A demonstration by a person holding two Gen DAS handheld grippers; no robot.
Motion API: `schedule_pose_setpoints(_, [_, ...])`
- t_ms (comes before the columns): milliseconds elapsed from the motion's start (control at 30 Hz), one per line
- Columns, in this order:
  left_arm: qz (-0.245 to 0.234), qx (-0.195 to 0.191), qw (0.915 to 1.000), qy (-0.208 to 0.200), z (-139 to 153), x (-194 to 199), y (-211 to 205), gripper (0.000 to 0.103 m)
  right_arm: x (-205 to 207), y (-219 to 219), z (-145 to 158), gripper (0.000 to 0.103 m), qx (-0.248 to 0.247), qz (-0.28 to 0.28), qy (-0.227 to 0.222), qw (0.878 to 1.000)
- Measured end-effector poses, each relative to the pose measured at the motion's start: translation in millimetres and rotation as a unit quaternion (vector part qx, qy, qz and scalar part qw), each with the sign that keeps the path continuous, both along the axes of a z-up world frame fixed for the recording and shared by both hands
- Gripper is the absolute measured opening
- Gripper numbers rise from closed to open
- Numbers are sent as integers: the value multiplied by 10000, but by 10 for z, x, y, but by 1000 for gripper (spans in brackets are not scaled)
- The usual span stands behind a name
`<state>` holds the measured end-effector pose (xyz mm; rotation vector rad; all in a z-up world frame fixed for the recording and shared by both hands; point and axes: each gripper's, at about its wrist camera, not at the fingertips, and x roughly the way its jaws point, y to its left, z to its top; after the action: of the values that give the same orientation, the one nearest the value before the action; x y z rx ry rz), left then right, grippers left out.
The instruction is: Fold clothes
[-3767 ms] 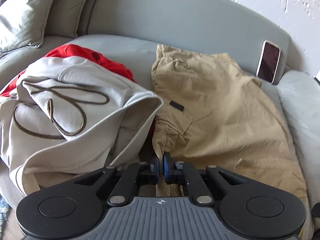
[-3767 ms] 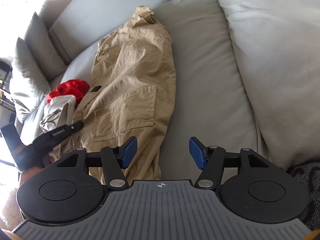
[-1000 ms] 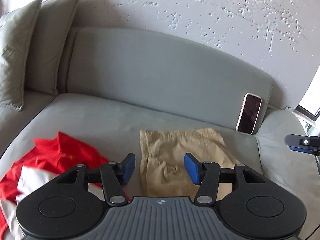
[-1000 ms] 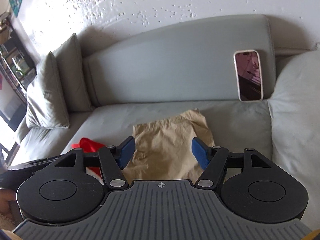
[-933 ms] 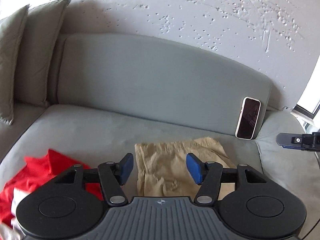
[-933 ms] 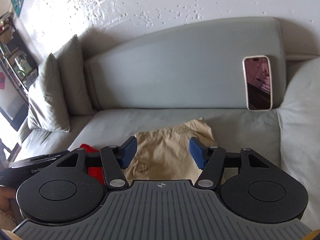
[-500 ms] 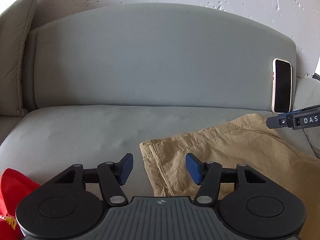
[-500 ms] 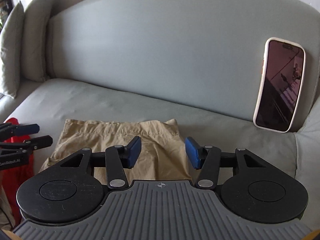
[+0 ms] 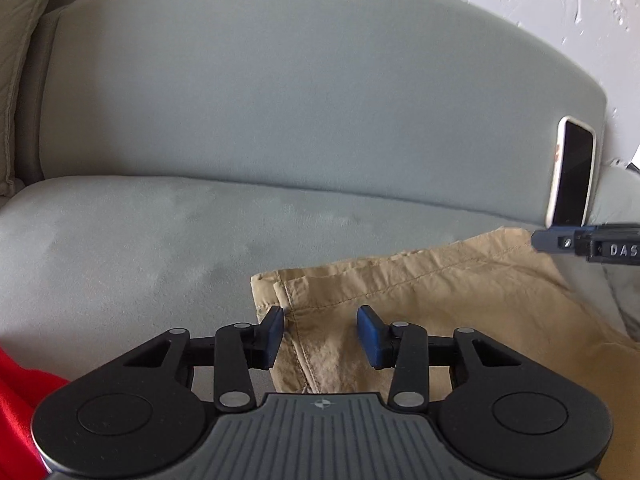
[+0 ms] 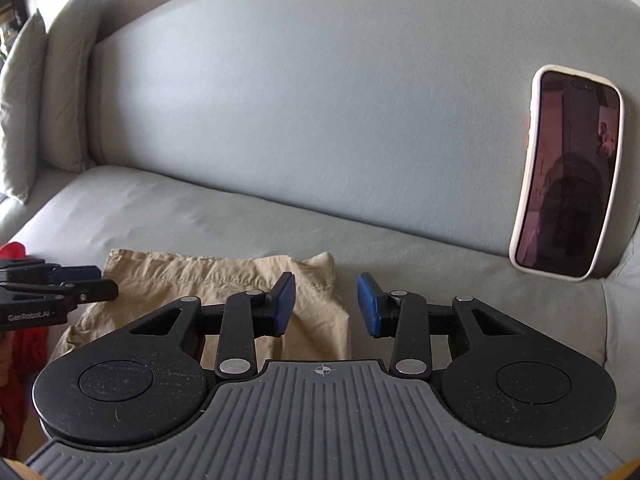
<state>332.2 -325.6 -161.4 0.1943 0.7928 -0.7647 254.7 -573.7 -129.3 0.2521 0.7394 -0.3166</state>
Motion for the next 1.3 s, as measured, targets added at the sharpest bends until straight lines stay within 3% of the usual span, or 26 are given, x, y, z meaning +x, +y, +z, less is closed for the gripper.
schedule_pose_setpoints(100, [58,52,9999,91,-32,45,-34,34,116,-20,-67,30,-12,116,165,9998])
schedule_pose_setpoints(167, [34,51,10000,1,-26,27,-47,26,194,-10,-120,27,-98,227,283,9993])
schedule_pose_setpoints(200, [22,50,10000,-43,-23,18,-54,16,217,25,-134,27,-239,302,309,9988])
schedule_pose_setpoints(267, [-16,54,9998,-172,-11,-15,-57,12,255,101,-159,13,-548,445,365,9968])
schedule_pose_setpoints(300, [-49,54,9996,-290,9,-53,-46,11,258,151,-169,11,-754,506,399,9951])
schedule_pose_setpoints(433, [-39,-45,9979,-646,131,-152,26,11,221,341,-111,6,-1397,642,341,9875])
schedule_pose_setpoints(533, [79,-54,9971,-759,222,-123,75,11,245,381,4,6,-1482,614,192,9869])
schedule_pose_setpoints(633, [263,79,9970,-728,218,-6,54,11,376,377,57,5,-1348,507,169,9894])
schedule_pose_setpoints(700, [342,278,9980,-443,107,100,4,11,510,340,-34,5,-1118,380,370,9923])
schedule_pose_setpoints(767, [420,563,9972,-266,-45,157,-65,14,622,303,-138,5,-894,247,574,9940])
schedule_pose_setpoints(800, [453,662,9964,-261,-88,156,-88,21,641,298,-171,6,-842,211,617,9943])
schedule_pose_setpoints(867, [541,754,9952,-323,-77,121,-96,29,667,298,-207,19,-770,151,690,9945])
schedule_pose_setpoints(900, [630,707,9950,-317,-4,96,-53,46,644,313,-159,26,-802,150,693,9943])
schedule_pose_setpoints(933, [717,595,9951,-322,90,58,17,55,600,326,-96,44,-843,153,686,9940])
schedule_pose_setpoints(967, [803,482,9951,-328,183,20,86,56,535,349,-16,53,-896,162,622,9939])
schedule_pose_setpoints(1033, [773,149,9964,-304,370,-119,270,52,306,387,186,55,-956,151,320,9948])
schedule_pose_setpoints(1100, [460,-136,9988,-115,504,-305,418,46,25,404,366,57,-801,51,41,9968])
schedule_pose_setpoints(1167, [-8,-139,9995,269,519,-489,438,35,-210,450,466,57,-545,-1,-111,9984])
schedule_pose_setpoints(1200, [-210,-15,9986,485,476,-584,411,31,-282,500,457,51,-405,108,-63,9991])
schedule_pose_setpoints(1267, [-528,291,9950,792,357,-787,331,26,-407,609,415,16,-155,382,59,9991])
schedule_pose_setpoints(1300, [-564,440,9943,785,291,-861,298,25,-425,694,332,12,-152,625,211,9977])
